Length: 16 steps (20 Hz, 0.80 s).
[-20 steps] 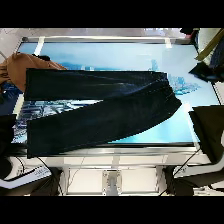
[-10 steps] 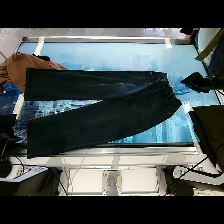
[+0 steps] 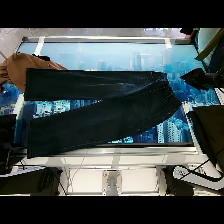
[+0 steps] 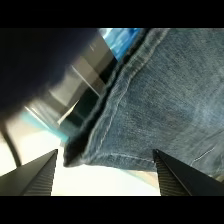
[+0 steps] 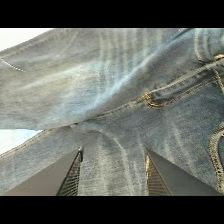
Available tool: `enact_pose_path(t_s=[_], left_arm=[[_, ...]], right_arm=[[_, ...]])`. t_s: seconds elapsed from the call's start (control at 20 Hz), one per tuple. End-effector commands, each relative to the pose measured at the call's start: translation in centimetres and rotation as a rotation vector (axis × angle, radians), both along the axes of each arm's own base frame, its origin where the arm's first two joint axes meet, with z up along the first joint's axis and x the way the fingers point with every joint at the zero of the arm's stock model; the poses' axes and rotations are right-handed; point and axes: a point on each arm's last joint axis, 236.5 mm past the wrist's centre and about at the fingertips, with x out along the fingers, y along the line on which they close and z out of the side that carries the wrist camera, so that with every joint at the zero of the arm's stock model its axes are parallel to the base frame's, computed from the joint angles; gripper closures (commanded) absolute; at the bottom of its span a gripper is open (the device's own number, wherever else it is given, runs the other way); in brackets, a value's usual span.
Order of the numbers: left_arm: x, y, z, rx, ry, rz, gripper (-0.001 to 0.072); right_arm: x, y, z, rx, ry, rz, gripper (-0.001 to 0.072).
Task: Fold the clothes and pants, and hang the long-sleeved shirts on hangers.
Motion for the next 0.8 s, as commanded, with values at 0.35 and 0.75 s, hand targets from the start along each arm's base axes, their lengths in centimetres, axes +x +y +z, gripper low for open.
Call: enact_pose_path(t_s=[0.35, 0.75], left_arm=[[4.0, -2.6, -2.1, -0.016, -0.018, -0.266, 0.0065], [6.2, 2.0, 7.2, 0.011, -0.075, -0.295, 0.0083]], right_arm=[[-0.6, 0.6, 2.2, -0.005, -0.050, 0.002, 0.0280], [-0.9, -0.5, 1.0, -0.067, -0.018, -0.007, 0.0280]])
